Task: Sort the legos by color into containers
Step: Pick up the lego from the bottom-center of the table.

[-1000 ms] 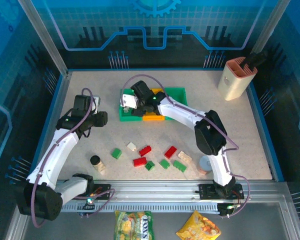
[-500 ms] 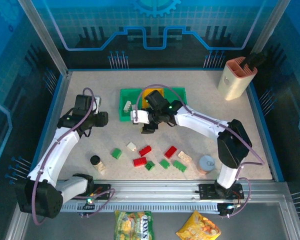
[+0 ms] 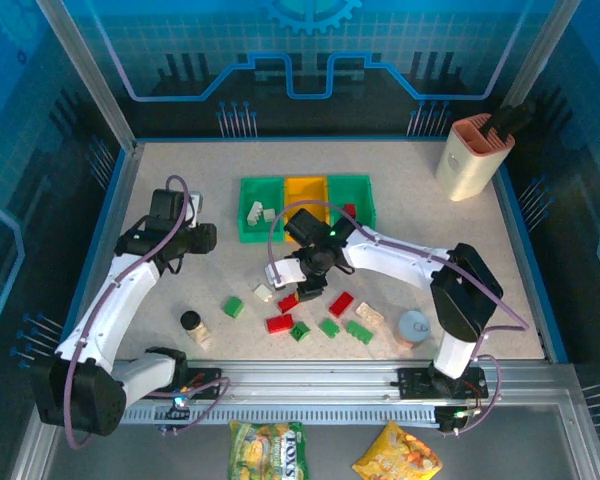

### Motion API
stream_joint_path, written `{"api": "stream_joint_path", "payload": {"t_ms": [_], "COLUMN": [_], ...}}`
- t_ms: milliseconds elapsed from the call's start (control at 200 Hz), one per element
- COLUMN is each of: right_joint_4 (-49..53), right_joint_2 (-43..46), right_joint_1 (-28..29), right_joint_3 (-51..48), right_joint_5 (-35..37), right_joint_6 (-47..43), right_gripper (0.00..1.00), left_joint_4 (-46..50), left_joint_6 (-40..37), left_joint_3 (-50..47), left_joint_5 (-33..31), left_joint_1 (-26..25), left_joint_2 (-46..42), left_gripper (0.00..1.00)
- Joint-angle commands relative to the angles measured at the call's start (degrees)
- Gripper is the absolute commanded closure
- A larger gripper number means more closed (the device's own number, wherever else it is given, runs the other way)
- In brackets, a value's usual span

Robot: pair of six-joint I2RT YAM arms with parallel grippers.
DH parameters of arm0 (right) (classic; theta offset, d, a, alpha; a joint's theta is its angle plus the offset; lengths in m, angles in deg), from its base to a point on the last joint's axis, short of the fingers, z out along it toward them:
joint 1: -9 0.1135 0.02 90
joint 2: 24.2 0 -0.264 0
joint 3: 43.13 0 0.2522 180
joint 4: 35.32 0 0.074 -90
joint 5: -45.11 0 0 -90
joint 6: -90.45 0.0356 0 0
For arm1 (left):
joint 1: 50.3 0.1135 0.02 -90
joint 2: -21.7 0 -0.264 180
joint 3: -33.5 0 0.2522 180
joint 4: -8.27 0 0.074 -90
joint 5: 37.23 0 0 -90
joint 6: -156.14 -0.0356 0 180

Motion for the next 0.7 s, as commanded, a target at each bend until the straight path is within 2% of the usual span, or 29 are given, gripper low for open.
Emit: {"api": "stream_joint_path", "payload": {"t_ms": [0,470,695], "right_joint_4": [1.1,-2.9,-2.5], "right_joint_2": [-2.5,-9.7,-10.6], "right_joint_1": [1.6,3.0,2.9], "right_joint_3": [-0.9,-1.5,-1.2], "right_joint_5": [0.3,1.4,1.0], "right_joint_6": [-0.6,-0.8,-1.2], "right_gripper": [0.41,0.48,0.55], "left_joint_4": [0.0,-0.2,-0.2], "left_joint_6": [-0.4,-0.3,-0.4], "left_joint_3": [-0.3,-0.3,-0.2], "left_joint_5": [0.8,1.2,1.3], "left_joint_1": [0.5,0.5,0.5], "left_joint_2": [0.4,0.5,0.6], "left_gripper": [0.47,0.47,0.47]}}
